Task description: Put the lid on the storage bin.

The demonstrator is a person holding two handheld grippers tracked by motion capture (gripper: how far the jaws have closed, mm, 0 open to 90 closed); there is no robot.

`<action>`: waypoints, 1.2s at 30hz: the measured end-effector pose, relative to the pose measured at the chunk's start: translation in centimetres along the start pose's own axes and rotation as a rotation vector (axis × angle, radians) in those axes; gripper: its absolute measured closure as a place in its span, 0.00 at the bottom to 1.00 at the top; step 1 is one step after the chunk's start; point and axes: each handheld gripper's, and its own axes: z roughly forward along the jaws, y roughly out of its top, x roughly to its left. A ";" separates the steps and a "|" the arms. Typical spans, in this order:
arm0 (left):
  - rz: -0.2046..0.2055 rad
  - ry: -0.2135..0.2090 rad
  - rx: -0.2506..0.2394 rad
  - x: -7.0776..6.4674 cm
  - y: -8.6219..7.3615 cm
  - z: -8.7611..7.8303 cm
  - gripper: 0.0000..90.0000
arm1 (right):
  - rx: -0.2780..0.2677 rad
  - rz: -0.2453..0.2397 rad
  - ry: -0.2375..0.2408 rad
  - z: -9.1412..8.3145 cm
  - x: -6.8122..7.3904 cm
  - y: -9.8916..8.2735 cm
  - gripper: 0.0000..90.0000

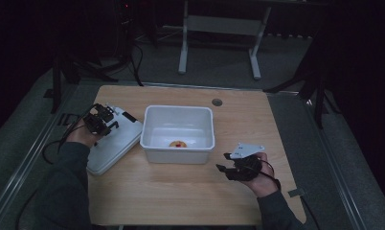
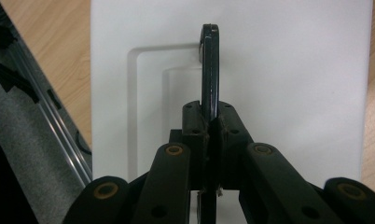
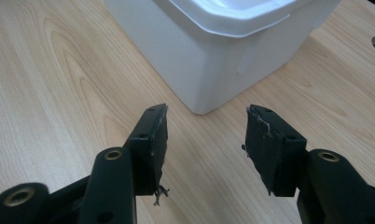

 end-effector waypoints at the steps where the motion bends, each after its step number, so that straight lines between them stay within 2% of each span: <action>1: 0.002 -0.004 -0.002 0.2 -0.1 -0.3 0.94 | 0.002 0.002 -0.001 0.0 0.0 0.0 0.53; 13: 0.007 -0.024 -0.052 1.2 -0.7 -3.3 0.94 | 0.000 0.005 0.000 0.0 0.0 -0.2 0.54; 20: 0.024 -0.003 -0.065 1.7 -0.9 -5.0 0.94 | -0.001 0.008 0.001 0.1 0.0 -0.3 0.54; 25: 0.032 -0.003 -0.081 2.2 -0.9 -6.1 0.94 | -0.001 0.010 0.004 0.1 0.0 -0.4 0.54; 28: 0.039 -0.011 -0.094 2.2 -0.9 -6.8 0.94 | 0.000 0.012 0.003 0.0 -0.1 -0.5 0.54; 33: 0.059 0.007 -0.099 2.2 -0.7 -7.9 0.94 | 0.000 0.015 0.005 0.1 -0.1 -0.6 0.54; 36: 0.059 0.007 -0.118 2.3 -0.6 -8.7 0.94 | 0.001 0.016 0.009 0.2 0.0 -0.6 0.54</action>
